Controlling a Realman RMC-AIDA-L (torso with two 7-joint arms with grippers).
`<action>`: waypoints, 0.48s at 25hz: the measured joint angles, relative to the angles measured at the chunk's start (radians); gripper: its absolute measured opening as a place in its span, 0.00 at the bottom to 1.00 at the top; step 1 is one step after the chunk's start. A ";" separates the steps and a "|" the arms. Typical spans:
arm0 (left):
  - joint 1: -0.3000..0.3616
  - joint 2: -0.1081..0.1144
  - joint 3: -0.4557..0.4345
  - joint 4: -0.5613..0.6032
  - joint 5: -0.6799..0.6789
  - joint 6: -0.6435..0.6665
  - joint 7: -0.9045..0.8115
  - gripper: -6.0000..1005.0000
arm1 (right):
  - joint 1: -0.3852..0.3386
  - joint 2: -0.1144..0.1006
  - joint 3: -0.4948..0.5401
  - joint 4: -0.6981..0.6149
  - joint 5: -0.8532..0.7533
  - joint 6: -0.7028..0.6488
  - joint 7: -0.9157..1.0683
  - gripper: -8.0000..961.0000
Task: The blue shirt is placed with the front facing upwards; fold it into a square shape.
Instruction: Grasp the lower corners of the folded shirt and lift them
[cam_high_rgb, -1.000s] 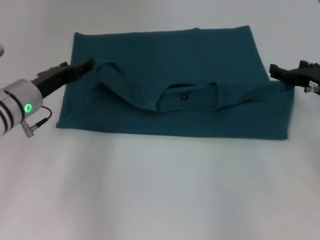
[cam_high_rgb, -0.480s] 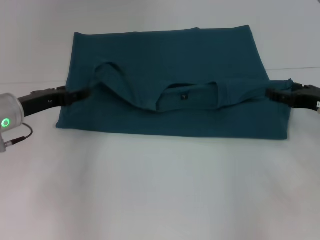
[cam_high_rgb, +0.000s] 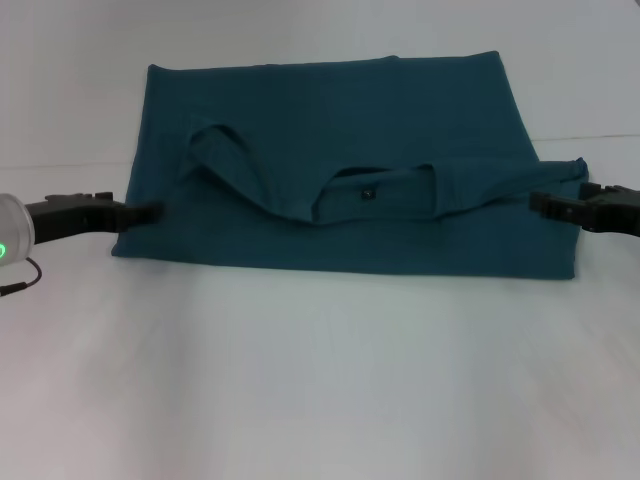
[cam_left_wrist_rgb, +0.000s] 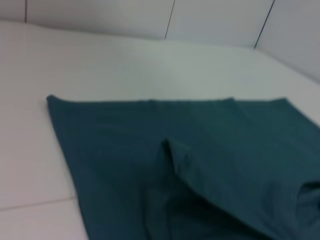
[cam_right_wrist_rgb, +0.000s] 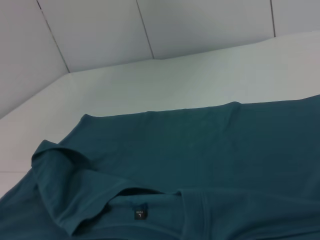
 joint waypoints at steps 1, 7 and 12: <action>-0.006 -0.002 0.000 0.000 0.037 -0.003 -0.021 0.85 | 0.000 0.000 0.002 0.000 0.000 -0.005 0.001 0.97; -0.036 -0.015 -0.001 0.000 0.188 -0.032 -0.092 0.84 | 0.001 0.001 0.007 -0.002 -0.001 -0.025 0.004 0.97; -0.058 -0.026 -0.002 0.013 0.274 -0.086 -0.136 0.84 | 0.004 0.001 0.004 -0.004 -0.002 -0.027 0.005 0.97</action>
